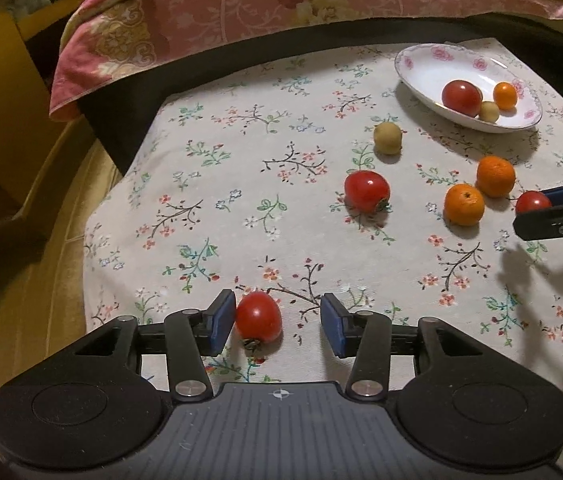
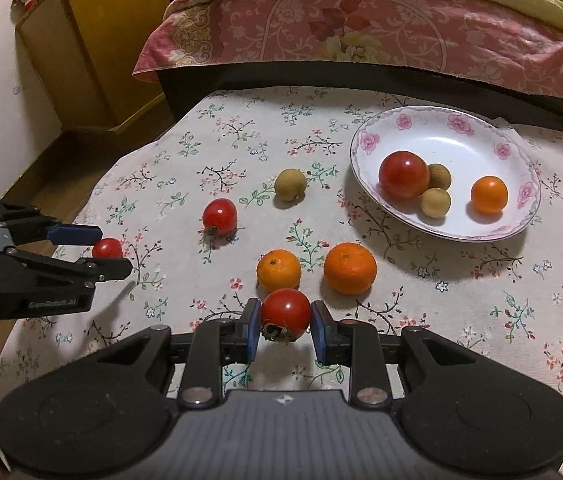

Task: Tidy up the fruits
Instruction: 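Carry both cherry tomatoes over the white bowl with both tools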

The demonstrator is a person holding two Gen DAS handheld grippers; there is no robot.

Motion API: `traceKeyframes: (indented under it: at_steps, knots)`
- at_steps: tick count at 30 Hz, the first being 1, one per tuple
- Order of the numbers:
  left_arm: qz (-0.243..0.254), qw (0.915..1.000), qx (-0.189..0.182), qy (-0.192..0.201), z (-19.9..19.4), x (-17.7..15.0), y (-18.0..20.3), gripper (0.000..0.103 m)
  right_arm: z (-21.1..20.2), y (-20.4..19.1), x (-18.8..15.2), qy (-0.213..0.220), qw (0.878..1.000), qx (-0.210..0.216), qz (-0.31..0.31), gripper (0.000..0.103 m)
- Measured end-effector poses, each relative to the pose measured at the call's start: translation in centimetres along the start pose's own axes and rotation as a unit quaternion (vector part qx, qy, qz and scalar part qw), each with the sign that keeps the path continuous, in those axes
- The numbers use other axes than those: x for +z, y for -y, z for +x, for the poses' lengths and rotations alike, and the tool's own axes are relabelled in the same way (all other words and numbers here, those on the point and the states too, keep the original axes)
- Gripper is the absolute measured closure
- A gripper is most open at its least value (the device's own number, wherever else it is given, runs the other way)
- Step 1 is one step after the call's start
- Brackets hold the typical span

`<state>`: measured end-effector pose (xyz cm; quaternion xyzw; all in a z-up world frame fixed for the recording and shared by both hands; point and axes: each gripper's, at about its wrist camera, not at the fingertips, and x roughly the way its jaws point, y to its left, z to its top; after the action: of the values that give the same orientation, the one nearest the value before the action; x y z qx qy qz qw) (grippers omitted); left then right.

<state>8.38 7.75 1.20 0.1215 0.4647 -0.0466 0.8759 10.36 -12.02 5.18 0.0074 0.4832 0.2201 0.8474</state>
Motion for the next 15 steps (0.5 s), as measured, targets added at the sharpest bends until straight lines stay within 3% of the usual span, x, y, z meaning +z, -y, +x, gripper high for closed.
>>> traceKeyframes:
  at_steps: [15]
  knots:
    - [-0.01, 0.9997, -0.009, -0.018, 0.96, -0.1, 0.33, 0.066, 0.01, 0.28, -0.06, 0.0, 1.0, -0.002, 0.003, 0.076]
